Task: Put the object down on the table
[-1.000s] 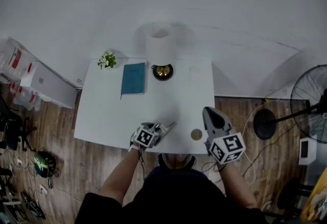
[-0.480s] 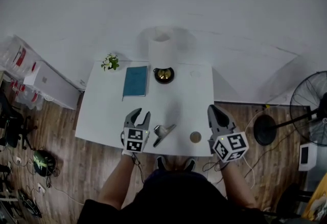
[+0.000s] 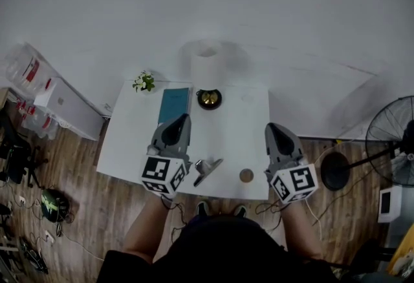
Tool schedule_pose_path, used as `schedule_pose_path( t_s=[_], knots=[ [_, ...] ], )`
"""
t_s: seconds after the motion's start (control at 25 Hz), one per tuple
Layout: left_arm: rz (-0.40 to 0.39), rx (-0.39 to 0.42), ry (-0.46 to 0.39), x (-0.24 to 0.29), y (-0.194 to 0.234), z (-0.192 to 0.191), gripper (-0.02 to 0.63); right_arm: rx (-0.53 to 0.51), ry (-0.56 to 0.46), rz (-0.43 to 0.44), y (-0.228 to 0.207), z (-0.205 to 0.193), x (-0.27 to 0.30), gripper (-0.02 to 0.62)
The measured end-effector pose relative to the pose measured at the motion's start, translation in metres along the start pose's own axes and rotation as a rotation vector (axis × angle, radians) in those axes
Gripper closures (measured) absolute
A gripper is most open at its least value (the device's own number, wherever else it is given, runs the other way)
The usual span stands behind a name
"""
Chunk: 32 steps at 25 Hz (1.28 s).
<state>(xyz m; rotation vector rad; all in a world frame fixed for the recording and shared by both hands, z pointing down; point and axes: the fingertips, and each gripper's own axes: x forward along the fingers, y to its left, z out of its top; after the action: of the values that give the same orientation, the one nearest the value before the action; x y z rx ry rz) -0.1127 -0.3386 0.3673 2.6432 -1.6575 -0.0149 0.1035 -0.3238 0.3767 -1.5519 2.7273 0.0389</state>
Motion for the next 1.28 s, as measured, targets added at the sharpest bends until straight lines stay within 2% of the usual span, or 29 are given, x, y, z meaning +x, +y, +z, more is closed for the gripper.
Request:
schedule_pose_path(
  t_s=[0.2,0.4,0.6,0.92,1.28],
  knots=[
    [-0.01,0.067,-0.05,-0.003,-0.013,0.034,0.598,-0.079,-0.06,-0.067,-0.011,0.03,-0.013,0.591],
    [-0.033,0.076,-0.074,-0.008,-0.025,0.05,0.598,-0.144,-0.088,-0.084,-0.009,0.047,-0.021,0.591],
    [-0.034,0.095,-0.075,-0.011,-0.03,0.05,0.598,-0.15,-0.094,-0.081,-0.005,0.049,-0.026,0.591],
    [-0.031,0.075,-0.048,-0.013,-0.033,0.041,0.598,-0.135,-0.086,-0.09,-0.009,0.044,-0.035,0.591],
    [-0.035,0.063,-0.038,-0.012,-0.032,0.038,0.598,-0.157,-0.062,-0.061,-0.003,0.038,-0.032,0.589]
  ],
)
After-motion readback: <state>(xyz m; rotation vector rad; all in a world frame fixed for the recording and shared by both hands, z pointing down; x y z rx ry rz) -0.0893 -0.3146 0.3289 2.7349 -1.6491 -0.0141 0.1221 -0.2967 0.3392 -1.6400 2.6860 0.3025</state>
